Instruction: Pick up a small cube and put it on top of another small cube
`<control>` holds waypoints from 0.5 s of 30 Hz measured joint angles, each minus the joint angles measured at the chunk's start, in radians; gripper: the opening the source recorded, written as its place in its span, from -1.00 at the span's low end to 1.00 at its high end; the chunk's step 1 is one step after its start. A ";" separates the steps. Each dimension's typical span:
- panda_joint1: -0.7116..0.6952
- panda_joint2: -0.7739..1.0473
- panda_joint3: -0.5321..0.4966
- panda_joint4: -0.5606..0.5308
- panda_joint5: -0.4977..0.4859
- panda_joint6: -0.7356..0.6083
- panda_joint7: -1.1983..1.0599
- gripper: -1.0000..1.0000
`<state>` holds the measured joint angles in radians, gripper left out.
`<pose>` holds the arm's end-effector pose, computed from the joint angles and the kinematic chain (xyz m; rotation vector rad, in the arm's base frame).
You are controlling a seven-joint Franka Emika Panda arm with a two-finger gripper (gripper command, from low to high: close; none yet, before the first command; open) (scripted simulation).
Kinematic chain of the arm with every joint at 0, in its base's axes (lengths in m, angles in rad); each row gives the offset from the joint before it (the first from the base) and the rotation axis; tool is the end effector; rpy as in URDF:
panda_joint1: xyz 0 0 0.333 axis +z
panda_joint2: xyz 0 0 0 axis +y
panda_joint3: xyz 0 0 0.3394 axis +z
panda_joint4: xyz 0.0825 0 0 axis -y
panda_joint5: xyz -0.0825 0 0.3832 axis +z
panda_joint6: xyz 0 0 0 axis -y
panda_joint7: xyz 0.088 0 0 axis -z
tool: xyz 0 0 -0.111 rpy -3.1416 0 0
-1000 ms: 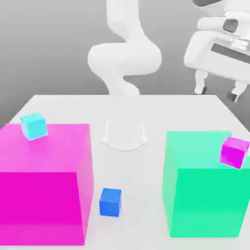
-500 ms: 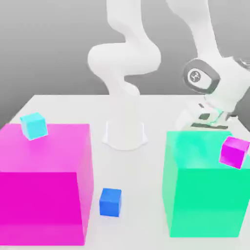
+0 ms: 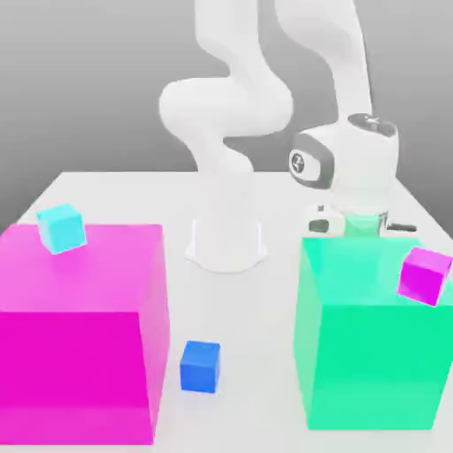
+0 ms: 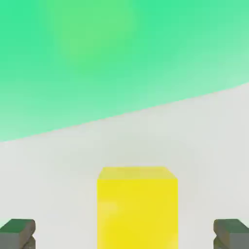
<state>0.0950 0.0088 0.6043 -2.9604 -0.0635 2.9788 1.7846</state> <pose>0.2429 0.2109 0.1986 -2.7319 1.5331 -0.0141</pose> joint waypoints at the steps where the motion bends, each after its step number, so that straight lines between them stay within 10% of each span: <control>1: 0.003 0.016 -0.020 0.005 -0.063 0.009 0.046 0.00; 15: 0.385 0.217 -0.546 0.071 -0.639 0.143 0.469 0.00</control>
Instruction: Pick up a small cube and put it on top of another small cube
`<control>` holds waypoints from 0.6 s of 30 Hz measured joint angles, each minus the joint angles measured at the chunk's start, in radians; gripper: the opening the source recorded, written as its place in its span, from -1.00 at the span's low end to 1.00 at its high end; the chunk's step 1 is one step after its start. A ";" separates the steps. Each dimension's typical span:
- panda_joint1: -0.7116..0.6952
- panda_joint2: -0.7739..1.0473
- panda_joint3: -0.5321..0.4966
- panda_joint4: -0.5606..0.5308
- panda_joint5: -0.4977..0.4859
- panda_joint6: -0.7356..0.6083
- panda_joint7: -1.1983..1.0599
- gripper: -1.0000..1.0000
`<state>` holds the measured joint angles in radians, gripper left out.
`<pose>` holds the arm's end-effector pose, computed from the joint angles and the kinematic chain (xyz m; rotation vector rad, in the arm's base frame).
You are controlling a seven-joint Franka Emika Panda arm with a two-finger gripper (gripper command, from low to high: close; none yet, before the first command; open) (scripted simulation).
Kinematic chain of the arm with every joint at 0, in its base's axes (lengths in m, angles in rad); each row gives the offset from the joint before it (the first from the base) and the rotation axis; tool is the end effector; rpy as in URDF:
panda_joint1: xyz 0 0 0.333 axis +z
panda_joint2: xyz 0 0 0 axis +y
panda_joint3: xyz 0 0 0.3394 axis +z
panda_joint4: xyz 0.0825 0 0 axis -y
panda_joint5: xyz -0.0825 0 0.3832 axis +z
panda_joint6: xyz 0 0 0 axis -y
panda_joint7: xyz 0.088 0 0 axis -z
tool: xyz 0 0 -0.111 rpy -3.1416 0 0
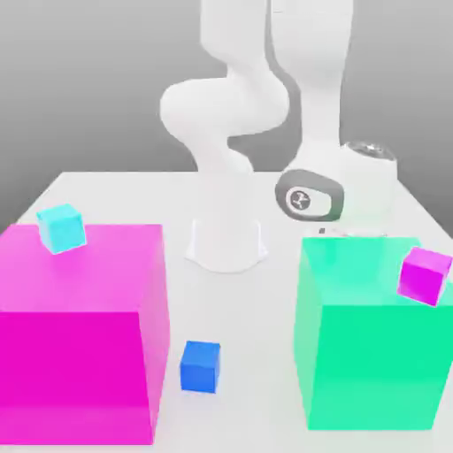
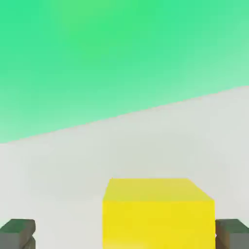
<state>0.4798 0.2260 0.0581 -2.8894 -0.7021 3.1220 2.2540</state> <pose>0.2434 0.2119 0.1543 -2.7362 1.5228 -0.0086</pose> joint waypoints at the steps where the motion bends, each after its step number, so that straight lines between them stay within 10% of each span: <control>1: 0.031 0.013 -0.036 0.001 -0.017 0.013 0.012 0.00; 2: 0.056 0.027 -0.069 0.003 -0.039 0.025 0.027 0.00; 3: 0.080 0.040 -0.099 0.004 -0.058 0.036 0.040 -1.00; 10: 0.088 0.043 -0.107 0.005 -0.061 0.041 0.042 -1.00; 18: -0.110 -0.056 0.143 -0.014 0.123 -0.043 -0.090 -1.00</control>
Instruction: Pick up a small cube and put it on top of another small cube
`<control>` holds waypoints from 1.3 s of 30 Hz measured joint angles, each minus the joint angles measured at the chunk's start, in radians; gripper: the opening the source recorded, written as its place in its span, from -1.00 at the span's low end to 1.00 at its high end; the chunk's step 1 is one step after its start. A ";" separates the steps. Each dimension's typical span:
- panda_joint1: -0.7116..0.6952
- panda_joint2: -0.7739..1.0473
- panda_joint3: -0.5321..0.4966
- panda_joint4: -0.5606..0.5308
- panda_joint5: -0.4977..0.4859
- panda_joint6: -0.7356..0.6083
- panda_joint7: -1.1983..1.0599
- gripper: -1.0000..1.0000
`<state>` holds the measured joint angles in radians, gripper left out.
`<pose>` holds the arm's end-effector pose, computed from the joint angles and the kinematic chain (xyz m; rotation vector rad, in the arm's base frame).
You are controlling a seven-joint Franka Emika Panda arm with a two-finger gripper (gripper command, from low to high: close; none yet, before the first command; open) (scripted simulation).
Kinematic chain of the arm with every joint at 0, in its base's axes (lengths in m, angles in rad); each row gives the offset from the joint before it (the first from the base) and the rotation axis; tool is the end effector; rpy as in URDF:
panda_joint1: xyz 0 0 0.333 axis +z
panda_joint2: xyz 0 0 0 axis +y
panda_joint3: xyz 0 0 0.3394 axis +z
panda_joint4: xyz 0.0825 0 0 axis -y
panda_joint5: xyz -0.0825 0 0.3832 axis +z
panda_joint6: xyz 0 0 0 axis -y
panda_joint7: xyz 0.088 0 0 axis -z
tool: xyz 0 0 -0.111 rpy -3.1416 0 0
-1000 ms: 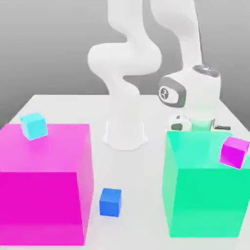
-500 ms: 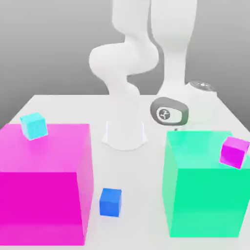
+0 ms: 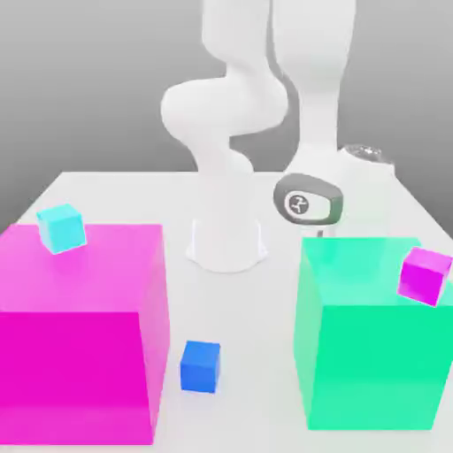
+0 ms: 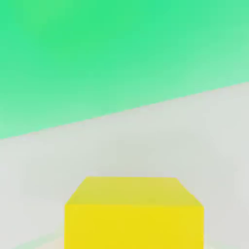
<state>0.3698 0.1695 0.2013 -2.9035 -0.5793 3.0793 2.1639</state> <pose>0.2456 0.2160 0.1683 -2.7283 1.5223 -0.0151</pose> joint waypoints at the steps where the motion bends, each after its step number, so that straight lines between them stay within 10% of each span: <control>1: -0.026 -0.014 0.035 -0.004 0.036 -0.010 -0.027 -1.00; 9: -0.132 -0.133 0.250 -0.048 0.428 -0.081 -0.315 -1.00; 18: -0.048 -0.257 0.219 -0.088 0.728 -0.163 -0.553 -1.00; 39: 0.134 0.037 0.319 0.396 0.264 -0.899 -1.568 -1.00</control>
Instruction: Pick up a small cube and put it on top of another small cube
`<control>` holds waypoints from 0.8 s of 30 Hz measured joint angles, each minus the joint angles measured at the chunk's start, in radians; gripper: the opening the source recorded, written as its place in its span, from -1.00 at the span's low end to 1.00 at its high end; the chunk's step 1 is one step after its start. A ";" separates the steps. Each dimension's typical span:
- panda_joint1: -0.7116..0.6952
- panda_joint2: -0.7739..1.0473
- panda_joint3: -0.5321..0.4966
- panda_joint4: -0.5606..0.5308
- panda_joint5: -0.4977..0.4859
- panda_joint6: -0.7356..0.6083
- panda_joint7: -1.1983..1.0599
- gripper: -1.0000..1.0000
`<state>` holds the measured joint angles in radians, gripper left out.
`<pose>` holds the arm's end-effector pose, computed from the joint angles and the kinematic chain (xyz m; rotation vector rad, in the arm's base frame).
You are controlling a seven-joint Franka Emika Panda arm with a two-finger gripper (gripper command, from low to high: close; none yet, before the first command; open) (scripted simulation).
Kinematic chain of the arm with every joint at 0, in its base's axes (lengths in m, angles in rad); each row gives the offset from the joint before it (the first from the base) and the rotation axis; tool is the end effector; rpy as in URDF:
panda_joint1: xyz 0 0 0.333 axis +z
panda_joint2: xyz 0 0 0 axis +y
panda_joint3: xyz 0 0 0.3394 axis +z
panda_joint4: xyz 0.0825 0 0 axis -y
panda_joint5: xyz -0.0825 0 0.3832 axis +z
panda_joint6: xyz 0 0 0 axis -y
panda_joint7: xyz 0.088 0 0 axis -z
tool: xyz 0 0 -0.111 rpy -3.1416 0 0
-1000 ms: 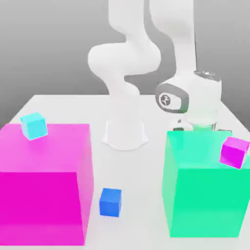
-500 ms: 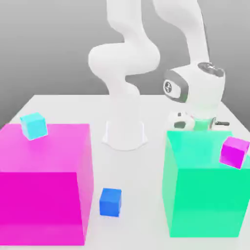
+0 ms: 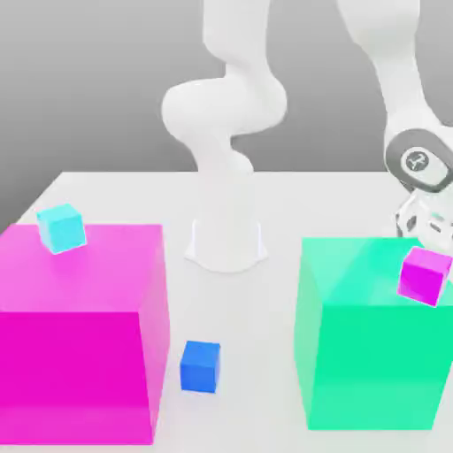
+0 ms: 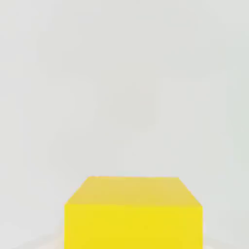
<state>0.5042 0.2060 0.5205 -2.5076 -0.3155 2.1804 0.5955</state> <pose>0.2152 0.3478 0.2047 2.5332 0.9145 -0.3572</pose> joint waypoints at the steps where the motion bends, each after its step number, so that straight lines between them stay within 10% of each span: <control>1: -0.003 0.002 -0.004 0.029 -0.019 -0.016 -0.048 -1.00; 16: -0.126 -0.006 -0.130 0.490 -0.320 -0.246 -0.733 -1.00; 24: -0.312 -0.078 -0.333 0.473 -0.341 -0.325 -0.435 -1.00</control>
<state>0.1919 0.1280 0.1879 -2.0342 -0.6567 1.8551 0.1608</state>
